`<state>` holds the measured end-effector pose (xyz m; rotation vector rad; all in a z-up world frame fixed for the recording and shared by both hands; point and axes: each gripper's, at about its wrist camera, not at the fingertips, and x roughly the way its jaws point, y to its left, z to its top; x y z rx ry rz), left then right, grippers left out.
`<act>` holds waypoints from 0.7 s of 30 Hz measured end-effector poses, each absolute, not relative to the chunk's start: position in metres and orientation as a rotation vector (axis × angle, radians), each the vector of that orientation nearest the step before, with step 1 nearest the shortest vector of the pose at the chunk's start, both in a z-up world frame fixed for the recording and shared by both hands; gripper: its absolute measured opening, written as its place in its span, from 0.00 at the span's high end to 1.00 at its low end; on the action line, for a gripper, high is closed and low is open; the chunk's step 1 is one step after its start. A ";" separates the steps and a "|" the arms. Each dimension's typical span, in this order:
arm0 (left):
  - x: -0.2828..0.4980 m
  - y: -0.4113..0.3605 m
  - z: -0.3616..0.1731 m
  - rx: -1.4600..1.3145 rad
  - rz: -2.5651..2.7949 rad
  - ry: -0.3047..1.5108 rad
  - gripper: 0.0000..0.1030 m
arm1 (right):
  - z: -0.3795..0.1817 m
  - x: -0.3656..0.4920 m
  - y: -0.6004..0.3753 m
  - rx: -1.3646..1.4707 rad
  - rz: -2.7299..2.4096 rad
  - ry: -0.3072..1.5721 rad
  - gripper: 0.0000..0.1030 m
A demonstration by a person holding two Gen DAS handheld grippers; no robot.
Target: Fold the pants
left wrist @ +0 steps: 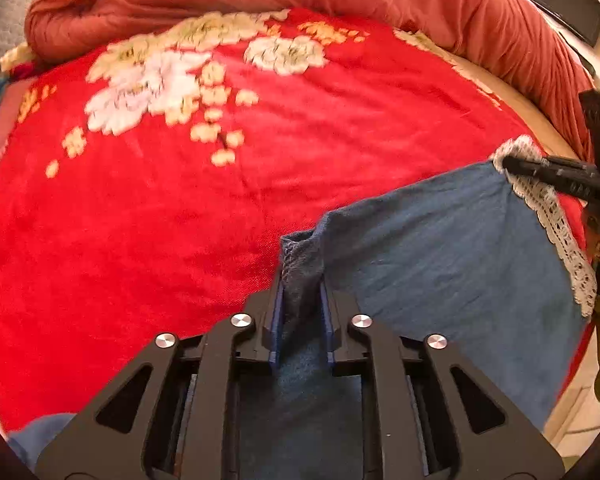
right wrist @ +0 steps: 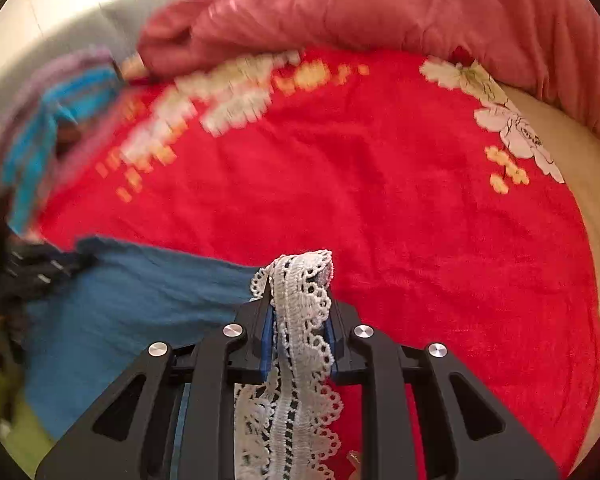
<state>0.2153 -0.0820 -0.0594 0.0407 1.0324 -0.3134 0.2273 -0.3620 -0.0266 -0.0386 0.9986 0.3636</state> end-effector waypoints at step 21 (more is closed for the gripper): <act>0.058 0.013 -0.012 -0.172 -0.162 0.909 0.41 | 0.024 0.083 -0.364 -0.113 0.369 0.878 0.41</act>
